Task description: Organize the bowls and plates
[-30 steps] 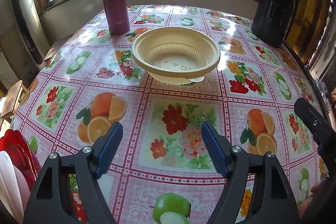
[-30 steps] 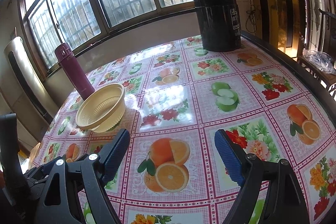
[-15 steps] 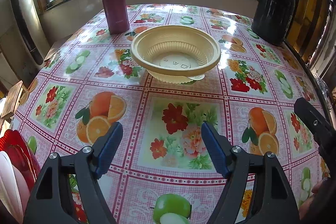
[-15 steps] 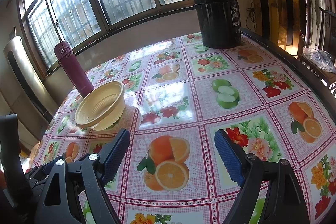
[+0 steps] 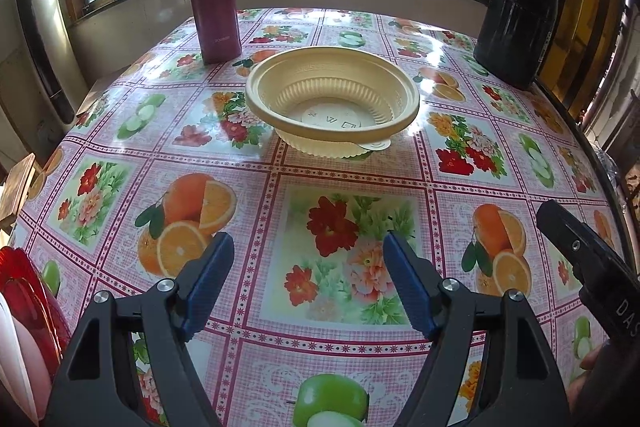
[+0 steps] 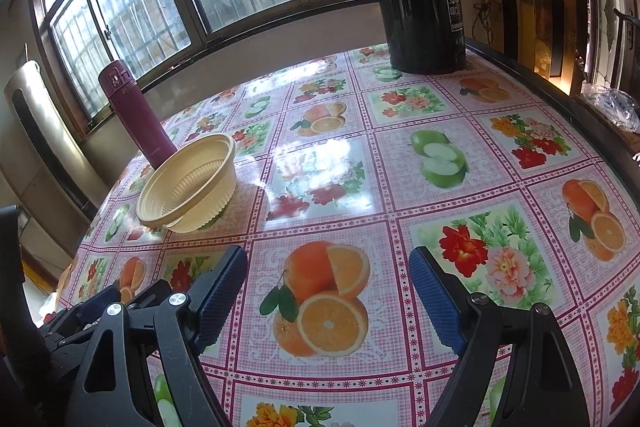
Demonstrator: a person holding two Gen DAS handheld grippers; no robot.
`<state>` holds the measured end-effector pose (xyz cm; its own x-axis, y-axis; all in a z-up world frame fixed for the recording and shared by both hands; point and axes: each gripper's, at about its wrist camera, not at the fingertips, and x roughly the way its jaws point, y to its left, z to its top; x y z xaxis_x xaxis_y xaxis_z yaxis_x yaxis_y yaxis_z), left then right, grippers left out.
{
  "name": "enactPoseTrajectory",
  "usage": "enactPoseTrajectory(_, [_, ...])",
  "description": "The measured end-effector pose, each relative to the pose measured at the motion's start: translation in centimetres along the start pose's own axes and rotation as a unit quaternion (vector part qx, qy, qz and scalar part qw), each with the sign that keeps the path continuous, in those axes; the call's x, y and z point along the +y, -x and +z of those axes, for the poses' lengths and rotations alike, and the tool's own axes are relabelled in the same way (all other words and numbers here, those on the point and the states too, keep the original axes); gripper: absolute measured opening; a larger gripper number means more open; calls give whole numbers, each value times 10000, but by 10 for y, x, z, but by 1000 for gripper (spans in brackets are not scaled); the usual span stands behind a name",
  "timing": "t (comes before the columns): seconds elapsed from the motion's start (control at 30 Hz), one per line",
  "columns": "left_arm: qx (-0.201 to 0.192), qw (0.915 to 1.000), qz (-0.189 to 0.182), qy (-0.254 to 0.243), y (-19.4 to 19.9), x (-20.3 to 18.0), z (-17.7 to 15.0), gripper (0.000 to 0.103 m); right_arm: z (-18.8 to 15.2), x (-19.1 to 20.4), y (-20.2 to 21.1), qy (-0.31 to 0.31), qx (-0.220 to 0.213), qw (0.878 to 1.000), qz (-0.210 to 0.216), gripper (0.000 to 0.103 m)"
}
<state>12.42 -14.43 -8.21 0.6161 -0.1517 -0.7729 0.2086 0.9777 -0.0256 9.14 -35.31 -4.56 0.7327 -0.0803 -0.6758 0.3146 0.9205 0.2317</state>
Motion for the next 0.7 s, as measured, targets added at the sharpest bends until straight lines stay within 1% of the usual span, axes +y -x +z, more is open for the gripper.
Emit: enactPoseTrajectory(0.7, [83, 9999, -65, -48, -5, 2, -2, 77, -5, 3, -6, -4, 119, 9999, -8, 85])
